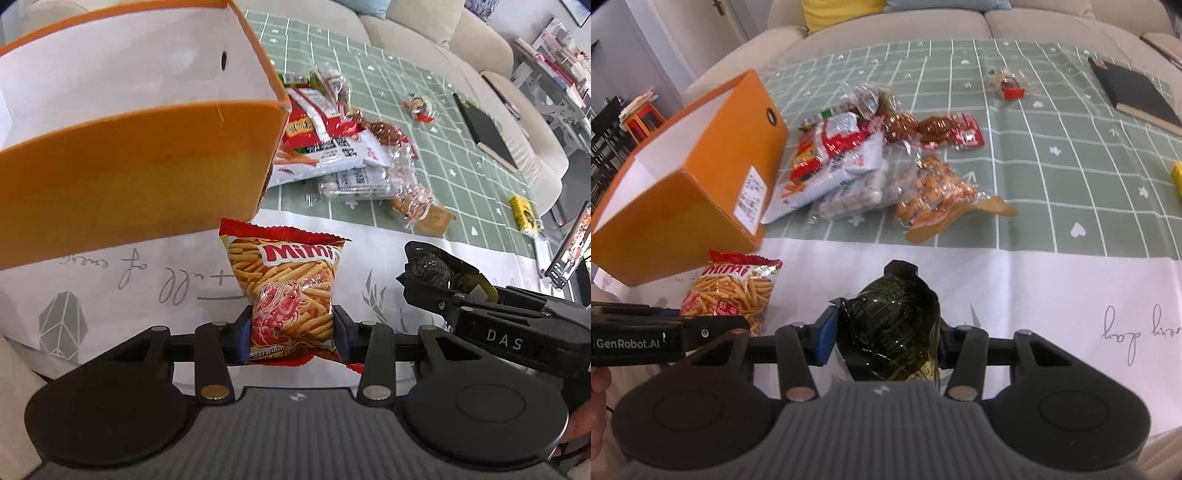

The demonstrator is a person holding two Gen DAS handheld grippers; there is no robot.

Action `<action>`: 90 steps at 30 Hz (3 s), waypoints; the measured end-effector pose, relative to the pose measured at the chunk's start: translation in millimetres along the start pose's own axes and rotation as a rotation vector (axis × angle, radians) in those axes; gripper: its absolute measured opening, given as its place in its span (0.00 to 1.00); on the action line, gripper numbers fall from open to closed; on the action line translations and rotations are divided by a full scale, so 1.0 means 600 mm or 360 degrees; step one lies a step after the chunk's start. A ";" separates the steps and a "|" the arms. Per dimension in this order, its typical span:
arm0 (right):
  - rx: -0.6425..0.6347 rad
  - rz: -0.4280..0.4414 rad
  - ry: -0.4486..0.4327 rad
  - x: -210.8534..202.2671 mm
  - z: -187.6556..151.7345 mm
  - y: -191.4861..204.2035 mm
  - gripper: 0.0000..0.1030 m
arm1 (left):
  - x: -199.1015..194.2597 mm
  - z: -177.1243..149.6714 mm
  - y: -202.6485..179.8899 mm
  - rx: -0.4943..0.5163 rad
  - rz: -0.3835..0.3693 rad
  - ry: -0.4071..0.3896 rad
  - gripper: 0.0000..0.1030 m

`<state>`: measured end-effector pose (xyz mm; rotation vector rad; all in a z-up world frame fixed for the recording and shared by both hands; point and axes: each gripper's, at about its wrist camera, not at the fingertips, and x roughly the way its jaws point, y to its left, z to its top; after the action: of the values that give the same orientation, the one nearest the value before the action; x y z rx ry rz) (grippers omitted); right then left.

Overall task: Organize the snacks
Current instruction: 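Carry the Mimi bag with left tool while right tool carries the dark packet over the box, then open left tool dropping the Mimi bag while right tool releases the dark packet into the box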

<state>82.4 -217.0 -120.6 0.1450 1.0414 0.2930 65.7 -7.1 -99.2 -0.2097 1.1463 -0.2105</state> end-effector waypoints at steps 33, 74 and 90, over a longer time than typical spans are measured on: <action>-0.0791 0.0197 -0.0266 -0.024 0.223 0.336 0.46 | -0.197 0.154 0.162 -0.0151 0.0248 -0.0340 0.46; -0.1107 -0.0063 0.0150 0.160 0.231 0.380 0.58 | -0.028 0.164 0.258 -0.0316 0.0447 0.0118 0.66; -0.0989 -0.0127 -0.0254 0.031 0.231 0.341 0.78 | -0.134 0.149 0.195 -0.0228 0.0469 -0.0377 0.72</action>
<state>176.6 -13.5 -14.3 -0.4260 0.7570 0.5099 122.4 132.3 -24.8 -0.1841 0.9432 0.1546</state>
